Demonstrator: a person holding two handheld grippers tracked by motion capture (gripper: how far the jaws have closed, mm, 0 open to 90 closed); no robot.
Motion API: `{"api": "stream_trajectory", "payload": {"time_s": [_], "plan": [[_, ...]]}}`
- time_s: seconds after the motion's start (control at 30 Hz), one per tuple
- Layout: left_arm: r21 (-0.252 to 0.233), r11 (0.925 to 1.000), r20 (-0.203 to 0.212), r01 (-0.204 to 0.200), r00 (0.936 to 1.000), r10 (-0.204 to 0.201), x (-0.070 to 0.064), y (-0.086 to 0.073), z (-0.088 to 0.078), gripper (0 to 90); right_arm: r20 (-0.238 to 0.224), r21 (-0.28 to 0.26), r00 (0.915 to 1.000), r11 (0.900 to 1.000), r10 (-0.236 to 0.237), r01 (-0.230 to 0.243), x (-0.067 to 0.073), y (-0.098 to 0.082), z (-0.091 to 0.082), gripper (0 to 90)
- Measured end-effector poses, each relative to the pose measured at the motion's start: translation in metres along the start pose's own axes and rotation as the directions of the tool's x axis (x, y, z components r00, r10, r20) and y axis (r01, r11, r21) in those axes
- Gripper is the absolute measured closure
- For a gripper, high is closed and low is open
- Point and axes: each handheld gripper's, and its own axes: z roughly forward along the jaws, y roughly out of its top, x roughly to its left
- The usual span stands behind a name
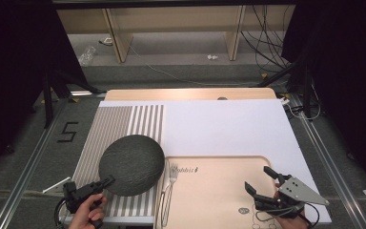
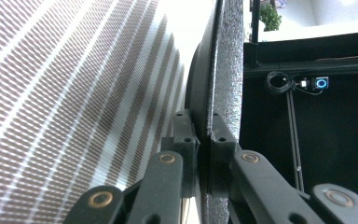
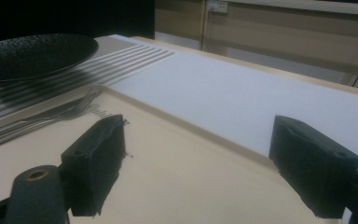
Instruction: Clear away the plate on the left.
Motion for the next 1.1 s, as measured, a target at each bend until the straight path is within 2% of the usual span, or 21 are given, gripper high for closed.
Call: {"api": "stream_trajectory", "payload": {"time_s": [0.3,0.57,0.83,1.1], "plan": [[0.035,0.9989,0.019,-0.032,0.9993,0.031,-0.010,-0.009,0.005,85.1,0.001,-0.001,1.0000,1.000,0.003,-0.003,0.000,0.000,0.000,19.2],[0.081,0.9955,0.032,-0.048,0.9985,0.045,-0.018,-0.024,0.015,85.1,0.004,0.000,1.0000,1.000,0.003,-0.003,0.000,0.000,0.000,19.2],[0.156,0.9855,0.032,-0.066,0.9975,0.062,-0.022,-0.041,0.029,85.1,0.006,0.000,1.0000,1.000,0.004,-0.004,-0.001,0.000,0.000,19.1],[0.219,0.9740,0.042,-0.059,0.9978,0.051,-0.024,-0.054,0.042,85.2,0.006,0.000,1.0000,1.000,0.003,-0.003,-0.001,0.000,0.000,19.1]]}}
